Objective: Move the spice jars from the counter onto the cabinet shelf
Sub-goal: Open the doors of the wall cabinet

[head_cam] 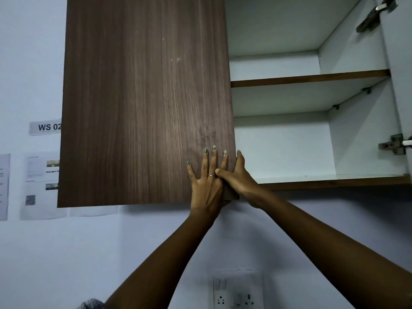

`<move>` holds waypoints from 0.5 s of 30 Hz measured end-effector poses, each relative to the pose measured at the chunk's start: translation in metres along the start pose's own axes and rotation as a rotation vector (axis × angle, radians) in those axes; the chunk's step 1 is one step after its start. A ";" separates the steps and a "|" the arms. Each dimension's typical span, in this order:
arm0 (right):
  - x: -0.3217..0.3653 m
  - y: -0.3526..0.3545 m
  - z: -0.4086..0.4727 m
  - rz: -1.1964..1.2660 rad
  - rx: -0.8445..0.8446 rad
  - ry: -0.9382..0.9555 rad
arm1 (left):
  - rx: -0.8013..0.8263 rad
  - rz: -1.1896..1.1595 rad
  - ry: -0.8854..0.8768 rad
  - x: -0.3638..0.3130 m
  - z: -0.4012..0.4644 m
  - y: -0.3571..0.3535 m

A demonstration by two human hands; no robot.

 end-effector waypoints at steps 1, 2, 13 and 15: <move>-0.002 -0.002 0.001 0.037 -0.009 -0.031 | -0.007 -0.001 0.010 -0.002 -0.001 0.000; -0.004 -0.003 0.002 0.053 -0.026 -0.051 | -0.015 0.008 0.021 -0.004 -0.003 0.001; 0.025 0.003 -0.031 0.076 -0.129 -0.020 | -0.042 0.063 0.055 -0.011 -0.025 0.033; 0.035 0.000 -0.040 0.100 -0.160 0.000 | -0.018 0.042 0.061 -0.011 -0.030 0.041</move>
Point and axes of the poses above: each hand's wrist, its own z-axis towards the middle knuckle, its own y-axis out of the back of the hand, x = y × z, the point moved 3 cm from there along z, towards the middle knuckle, and after that the axes turned 13 degrees about y, right-handed, at the moved point
